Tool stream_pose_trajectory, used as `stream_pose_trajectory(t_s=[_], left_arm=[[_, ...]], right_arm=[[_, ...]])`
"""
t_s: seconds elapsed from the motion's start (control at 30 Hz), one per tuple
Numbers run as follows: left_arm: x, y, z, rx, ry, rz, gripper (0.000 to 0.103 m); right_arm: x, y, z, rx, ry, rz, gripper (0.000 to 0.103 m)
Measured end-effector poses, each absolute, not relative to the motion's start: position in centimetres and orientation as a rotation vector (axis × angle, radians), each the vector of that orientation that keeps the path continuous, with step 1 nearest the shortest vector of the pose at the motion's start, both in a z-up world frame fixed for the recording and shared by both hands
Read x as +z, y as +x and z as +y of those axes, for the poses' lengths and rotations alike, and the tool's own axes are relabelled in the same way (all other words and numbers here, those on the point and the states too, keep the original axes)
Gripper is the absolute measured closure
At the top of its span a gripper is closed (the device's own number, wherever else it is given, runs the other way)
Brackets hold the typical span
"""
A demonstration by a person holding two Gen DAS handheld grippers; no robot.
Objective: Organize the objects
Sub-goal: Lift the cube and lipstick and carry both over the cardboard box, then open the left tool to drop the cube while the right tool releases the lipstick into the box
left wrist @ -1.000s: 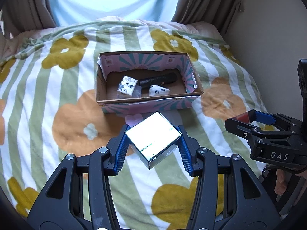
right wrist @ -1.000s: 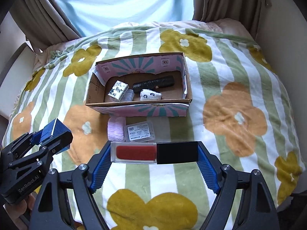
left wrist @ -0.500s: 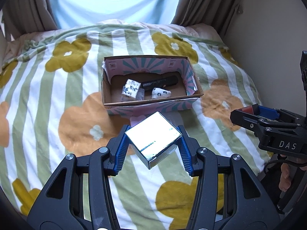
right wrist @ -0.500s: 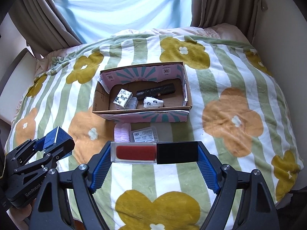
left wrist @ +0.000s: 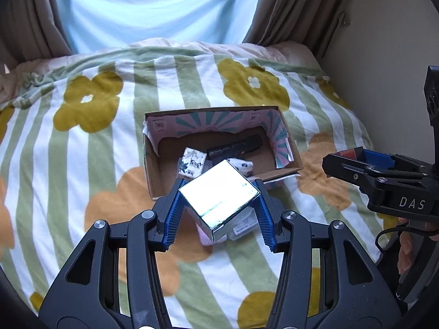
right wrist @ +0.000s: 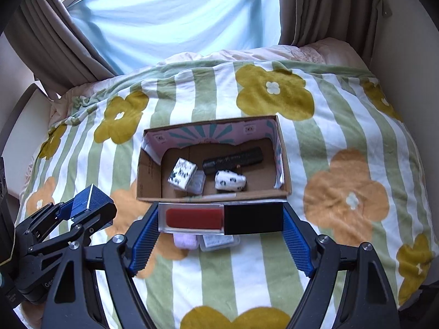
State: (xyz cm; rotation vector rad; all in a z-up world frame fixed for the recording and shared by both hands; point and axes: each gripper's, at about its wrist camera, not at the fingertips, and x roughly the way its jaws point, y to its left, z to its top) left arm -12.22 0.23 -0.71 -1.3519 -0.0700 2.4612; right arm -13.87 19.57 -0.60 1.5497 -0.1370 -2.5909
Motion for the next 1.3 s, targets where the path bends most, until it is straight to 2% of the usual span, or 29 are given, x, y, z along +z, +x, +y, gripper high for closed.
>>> stream_pose_trajectory(t_s=[0.23, 0.6, 0.87, 1.17, 1.2, 1.23, 1.27, 1.3], left_arm=[[-3.9, -19.5, 1.0, 2.426, -1.384, -0.031, 0.058], [-13.9, -29.2, 2.1, 2.368, -1.550, -0.024, 0.058], [-18.7, -32.1, 2.1, 2.355, -1.627, -0.026, 0.058], [-19.5, -32.5, 3.0, 2.338, -1.661, 0.037, 0.057], [-19.4, -32.4, 3.1, 2.337, -1.658, 0.038, 0.051], [-19.1, -32.3, 3.1, 2.330, -1.645, 0.031, 0.036], [-18.9, -32.2, 3.3, 2.308, -1.626, 0.018, 0.026], [-18.7, -32.1, 3.7, 2.308, -1.619, 0.043, 0.002]], right_arm=[[-4.2, -21.1, 18.9, -2.567, 1.604, -0.132, 0.024], [-13.3, -29.9, 18.0, -2.498, 1.743, -0.145, 0.024], [-17.6, -32.7, 17.7, -2.456, 1.806, -0.107, 0.024], [-18.5, -33.4, 17.7, -2.435, 1.839, -0.125, 0.023], [-18.5, -33.5, 17.9, -2.437, 1.852, -0.133, 0.021], [-18.5, -33.5, 18.2, -2.443, 1.858, -0.150, 0.015], [-18.4, -33.5, 18.3, -2.442, 1.856, -0.165, 0.012], [-18.4, -33.5, 18.5, -2.440, 1.848, -0.181, 0.005]])
